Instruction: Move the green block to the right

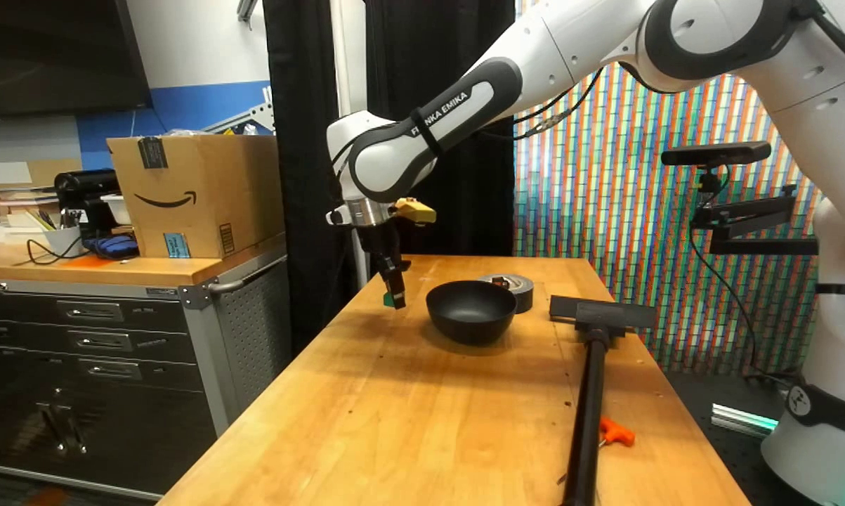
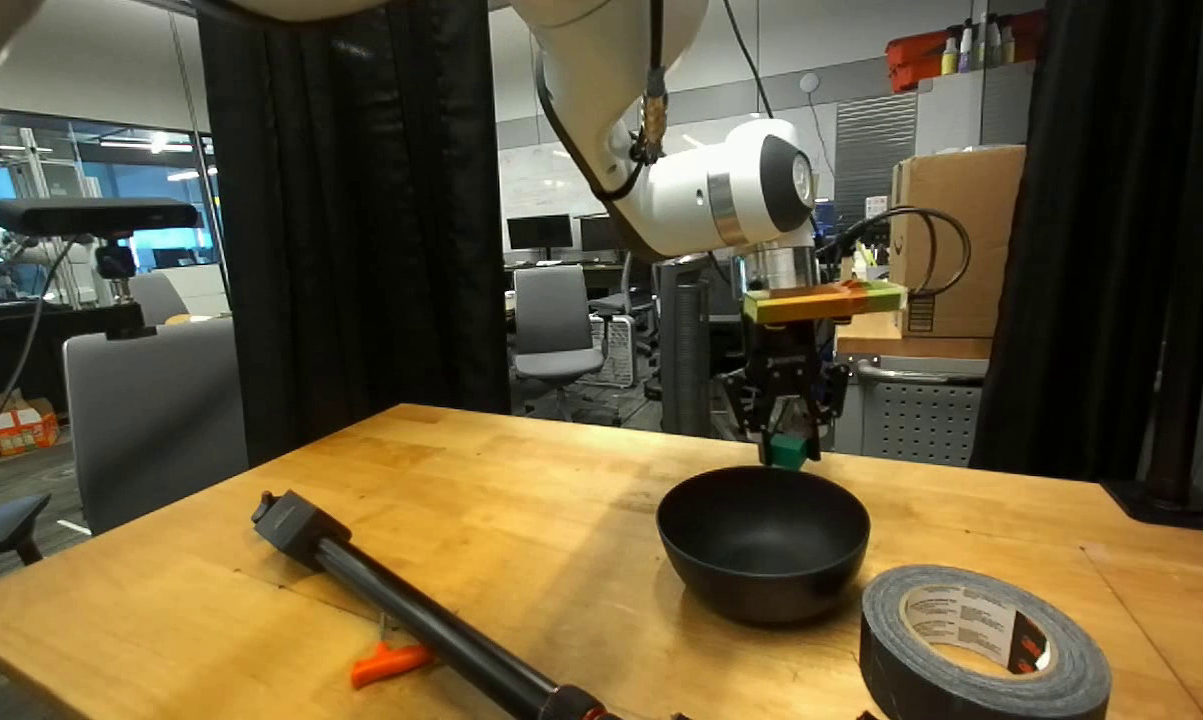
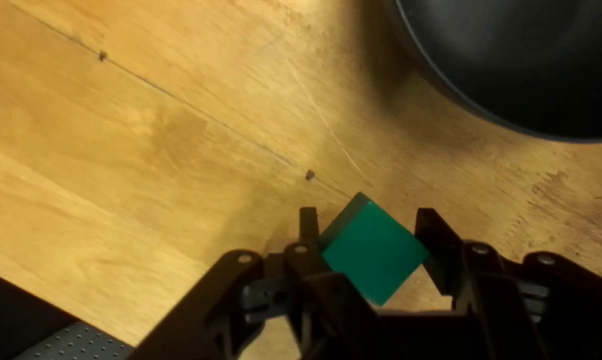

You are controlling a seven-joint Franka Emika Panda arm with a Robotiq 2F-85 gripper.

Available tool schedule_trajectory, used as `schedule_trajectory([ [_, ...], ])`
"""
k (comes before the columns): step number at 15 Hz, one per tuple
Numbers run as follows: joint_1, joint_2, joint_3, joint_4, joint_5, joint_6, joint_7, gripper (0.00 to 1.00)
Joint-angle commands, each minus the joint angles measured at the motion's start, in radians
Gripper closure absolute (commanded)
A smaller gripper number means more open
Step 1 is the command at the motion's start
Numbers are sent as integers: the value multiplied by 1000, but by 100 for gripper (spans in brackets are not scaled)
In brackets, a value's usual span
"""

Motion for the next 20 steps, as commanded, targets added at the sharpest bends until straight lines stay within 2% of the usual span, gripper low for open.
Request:
schedule_trajectory([
  [1,-47,-109,-17,-119,50,54,-19,73],
  [8,-85,-176,-48,-201,84,86,-41,73],
  [20,-33,-133,-24,-231,71,121,-42,73],
])
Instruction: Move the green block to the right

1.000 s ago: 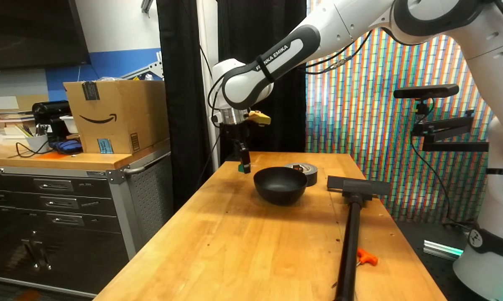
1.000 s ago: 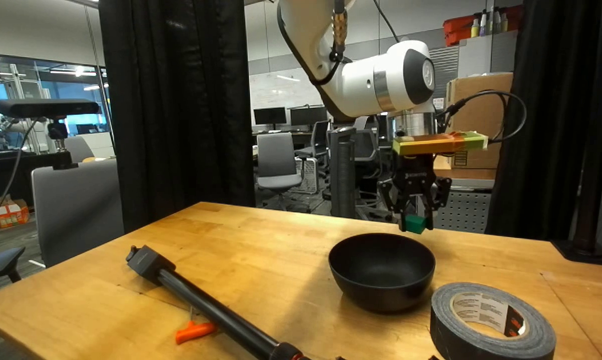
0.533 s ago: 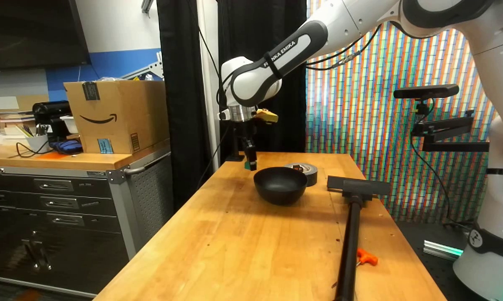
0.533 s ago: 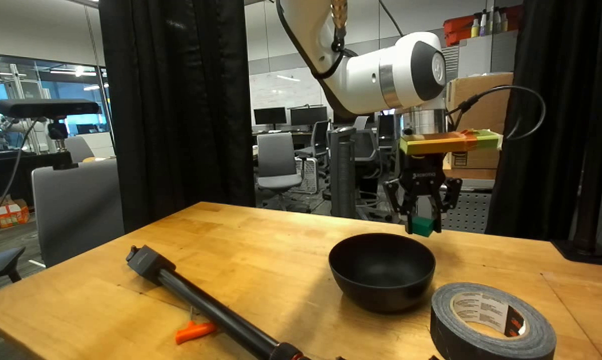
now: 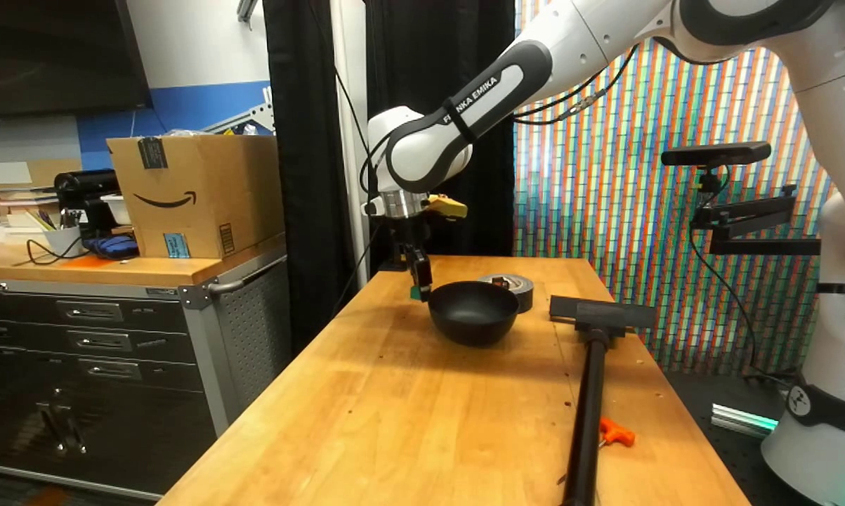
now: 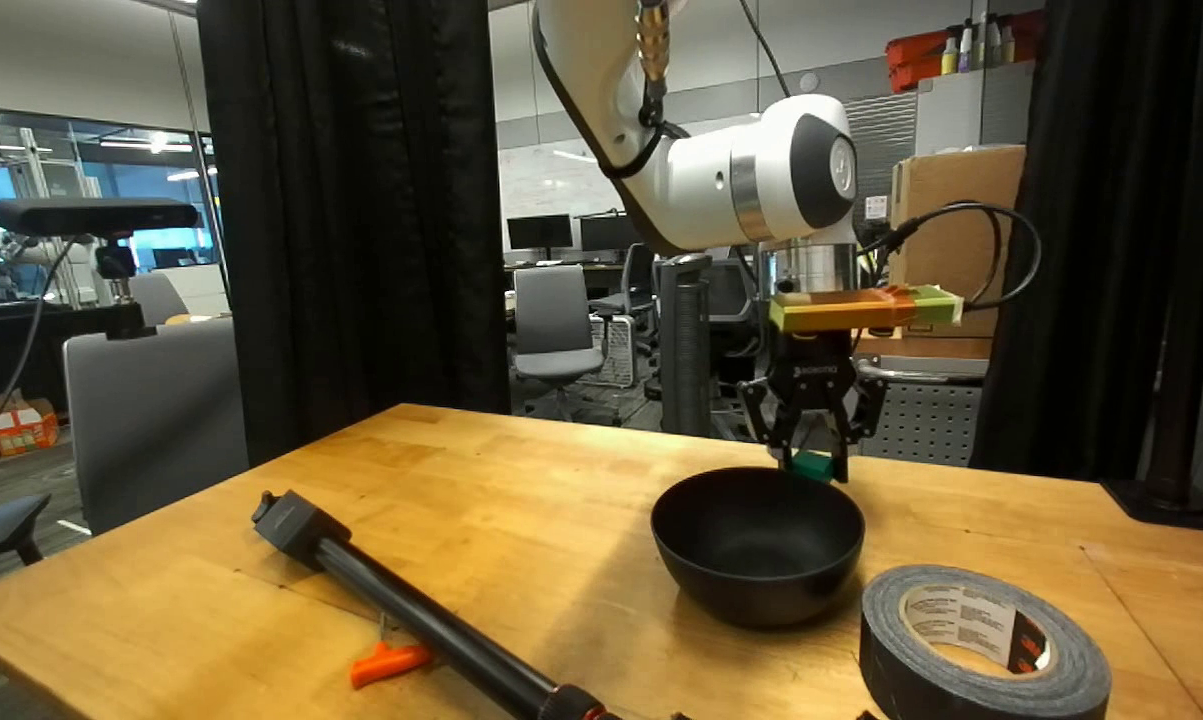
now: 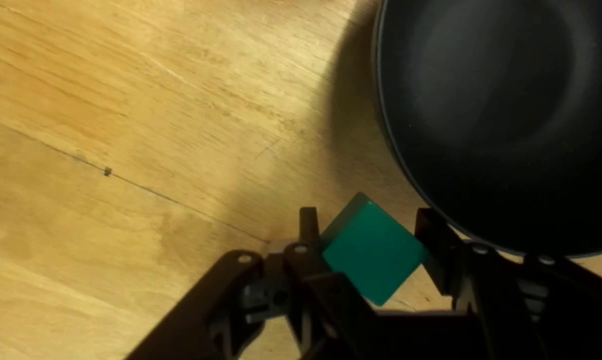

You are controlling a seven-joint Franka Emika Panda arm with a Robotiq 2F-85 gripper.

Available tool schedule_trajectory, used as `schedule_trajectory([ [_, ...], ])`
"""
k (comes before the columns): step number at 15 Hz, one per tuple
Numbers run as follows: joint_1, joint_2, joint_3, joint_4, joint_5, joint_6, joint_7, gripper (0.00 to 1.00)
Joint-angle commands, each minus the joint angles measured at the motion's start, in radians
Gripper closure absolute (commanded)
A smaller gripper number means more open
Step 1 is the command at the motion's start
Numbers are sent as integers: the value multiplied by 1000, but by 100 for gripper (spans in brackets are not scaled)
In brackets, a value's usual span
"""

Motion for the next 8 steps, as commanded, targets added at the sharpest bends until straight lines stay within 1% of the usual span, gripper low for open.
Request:
schedule_trajectory([
  [1,23,12,6,-17,12,30,-11,73],
  [7,51,57,15,11,6,20,-2,73],
  [8,54,61,16,14,4,19,-2,51],
])
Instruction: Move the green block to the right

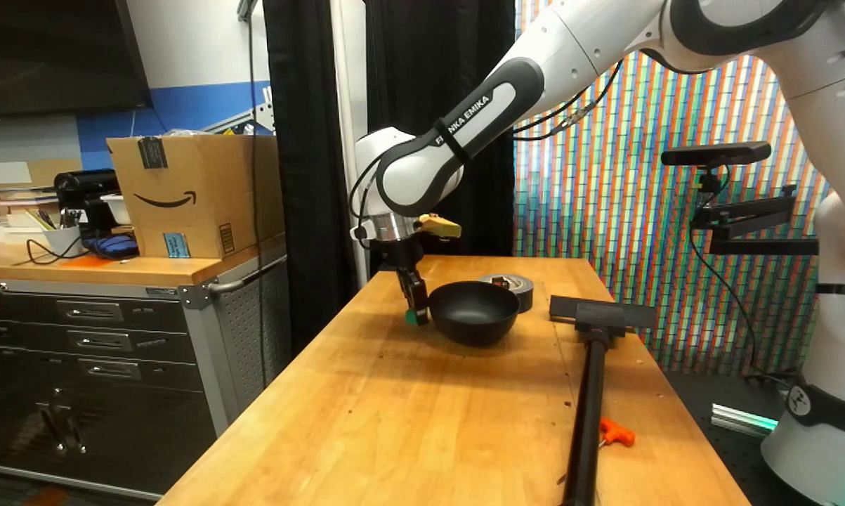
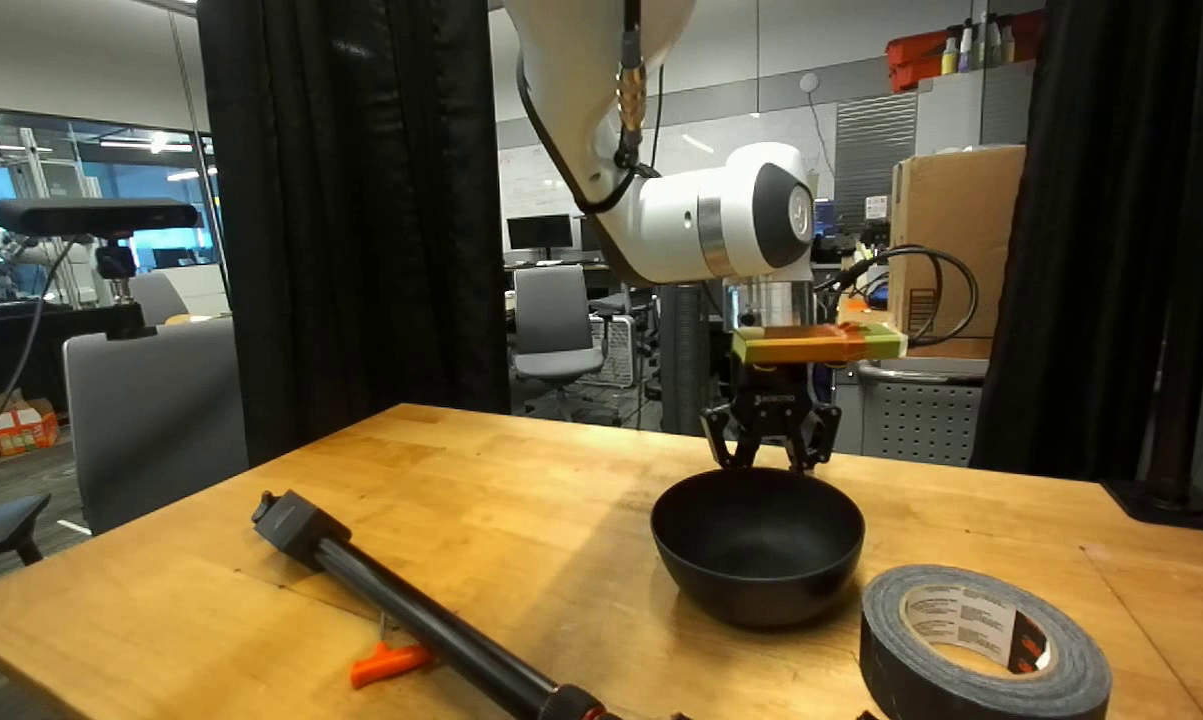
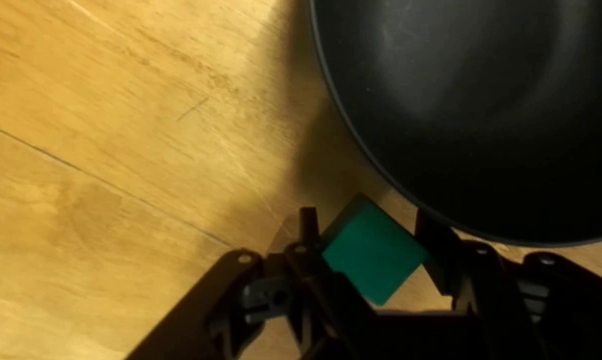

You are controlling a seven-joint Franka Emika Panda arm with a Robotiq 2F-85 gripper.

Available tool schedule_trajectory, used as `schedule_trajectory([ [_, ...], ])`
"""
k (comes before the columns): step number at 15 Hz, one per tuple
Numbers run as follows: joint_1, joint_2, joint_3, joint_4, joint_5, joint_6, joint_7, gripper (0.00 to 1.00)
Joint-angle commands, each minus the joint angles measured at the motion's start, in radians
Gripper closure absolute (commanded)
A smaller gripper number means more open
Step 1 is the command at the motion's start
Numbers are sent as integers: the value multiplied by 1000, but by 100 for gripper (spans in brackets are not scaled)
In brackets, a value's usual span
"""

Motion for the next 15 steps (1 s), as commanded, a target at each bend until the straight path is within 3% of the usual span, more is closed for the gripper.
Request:
schedule_trajectory([
  [1,12,12,3,20,3,5,-3,52],
  [2,15,14,3,23,1,2,-1,23],
  [3,11,8,0,3,1,-2,-1,47],
  [6,15,9,1,5,1,-2,-1,25],
  [15,15,9,1,7,1,-2,-1,23],
])
